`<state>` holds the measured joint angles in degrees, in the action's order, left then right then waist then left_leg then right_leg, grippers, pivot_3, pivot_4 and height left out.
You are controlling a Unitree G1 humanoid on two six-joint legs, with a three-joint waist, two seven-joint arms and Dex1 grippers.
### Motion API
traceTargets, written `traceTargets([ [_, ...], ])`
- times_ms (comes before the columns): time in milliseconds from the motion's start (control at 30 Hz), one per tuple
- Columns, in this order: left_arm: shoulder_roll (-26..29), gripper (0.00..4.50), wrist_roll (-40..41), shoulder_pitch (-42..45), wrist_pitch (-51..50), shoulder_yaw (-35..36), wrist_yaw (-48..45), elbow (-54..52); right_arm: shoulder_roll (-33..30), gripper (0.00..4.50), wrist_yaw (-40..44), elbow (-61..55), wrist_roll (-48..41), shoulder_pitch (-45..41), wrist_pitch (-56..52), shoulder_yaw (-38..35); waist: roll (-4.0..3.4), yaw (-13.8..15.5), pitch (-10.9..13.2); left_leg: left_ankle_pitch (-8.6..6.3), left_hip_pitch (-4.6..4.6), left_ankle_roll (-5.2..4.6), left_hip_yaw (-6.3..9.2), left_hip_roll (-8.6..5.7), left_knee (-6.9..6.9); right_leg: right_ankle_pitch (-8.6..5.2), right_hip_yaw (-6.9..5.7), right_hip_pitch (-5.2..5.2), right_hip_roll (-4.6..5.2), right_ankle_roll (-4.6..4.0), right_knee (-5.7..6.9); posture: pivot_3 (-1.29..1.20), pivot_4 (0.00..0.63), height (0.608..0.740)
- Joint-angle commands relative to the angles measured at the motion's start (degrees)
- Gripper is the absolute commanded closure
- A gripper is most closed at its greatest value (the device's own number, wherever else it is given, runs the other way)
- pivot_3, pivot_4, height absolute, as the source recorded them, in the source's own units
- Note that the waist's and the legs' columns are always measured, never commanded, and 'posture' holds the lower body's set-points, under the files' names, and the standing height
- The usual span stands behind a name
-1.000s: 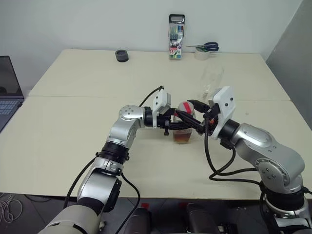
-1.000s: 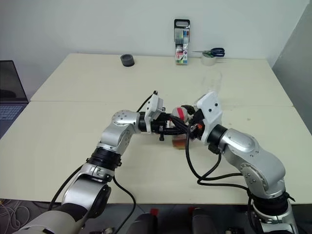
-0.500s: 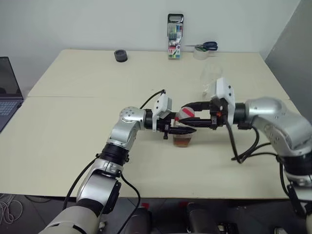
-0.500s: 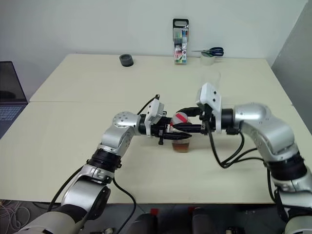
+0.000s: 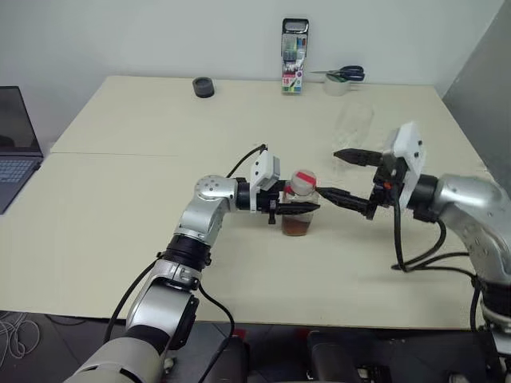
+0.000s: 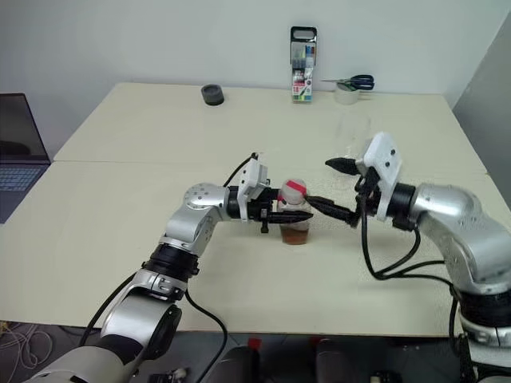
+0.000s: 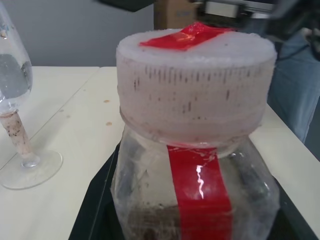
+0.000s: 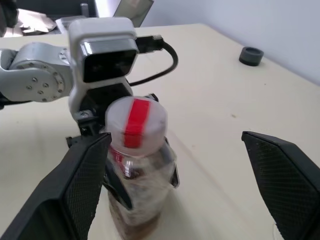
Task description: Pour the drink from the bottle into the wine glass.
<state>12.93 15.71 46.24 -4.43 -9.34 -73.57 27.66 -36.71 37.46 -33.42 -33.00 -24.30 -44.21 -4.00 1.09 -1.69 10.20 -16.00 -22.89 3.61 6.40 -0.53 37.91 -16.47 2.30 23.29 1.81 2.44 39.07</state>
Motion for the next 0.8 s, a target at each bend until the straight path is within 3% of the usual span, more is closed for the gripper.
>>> traceTargets([
  [33, -0.98, 2.77, 0.89, 2.62, 1.09, 1.2, 0.65, 0.23, 6.71, 0.0, -12.52, -9.79, 1.03, 3.62, -2.36, 0.43, 0.0, -0.14, 0.0, 0.0, 0.0, 0.0, 0.0, 0.0, -0.01, 0.01, 0.01, 0.0, -0.01, 0.01, 0.01, 0.0, 0.15, 0.74],
  [133, -1.53, 2.77, 0.59, 4.18, 2.07, 1.49, 0.86, 2.9, 14.12, 0.0, -22.95, -12.76, 7.42, 6.63, -1.92, 5.84, -0.02, -0.23, 0.0, 0.0, 0.05, 0.0, -0.02, 0.05, 0.02, 0.03, 0.05, 0.0, -0.11, 0.04, 0.06, 0.0, 0.15, 0.74],
  [367, -2.18, 2.77, -0.43, 6.13, 5.22, 1.22, 0.38, 6.66, 21.4, 0.0, -33.07, -11.05, 17.12, 5.4, -0.94, 12.57, -0.04, -0.27, -0.01, 0.02, 0.08, 0.03, -0.01, 0.09, 0.01, 0.03, 0.06, 0.0, -0.19, 0.04, 0.06, 0.0, 0.15, 0.74],
  [767, -1.99, 2.77, -0.96, 5.47, 6.25, 1.03, -0.01, 6.79, 26.81, 0.0, -34.63, -8.47, 19.88, 4.96, -0.06, 12.17, -0.04, -0.37, -0.02, 0.0, 0.07, 0.0, -0.01, 0.09, 0.01, 0.03, 0.06, 0.01, -0.19, 0.04, 0.07, 0.0, 0.15, 0.74],
  [800, -1.85, 2.77, -0.99, 5.37, 6.25, 1.04, -0.09, 6.81, 26.94, 0.28, -34.57, -8.13, 20.09, 4.94, 0.12, 12.19, -0.04, -0.4, -0.02, 0.0, 0.07, 0.0, -0.01, 0.09, 0.01, 0.03, 0.06, 0.01, -0.19, 0.04, 0.07, 0.0, 0.15, 0.74],
])
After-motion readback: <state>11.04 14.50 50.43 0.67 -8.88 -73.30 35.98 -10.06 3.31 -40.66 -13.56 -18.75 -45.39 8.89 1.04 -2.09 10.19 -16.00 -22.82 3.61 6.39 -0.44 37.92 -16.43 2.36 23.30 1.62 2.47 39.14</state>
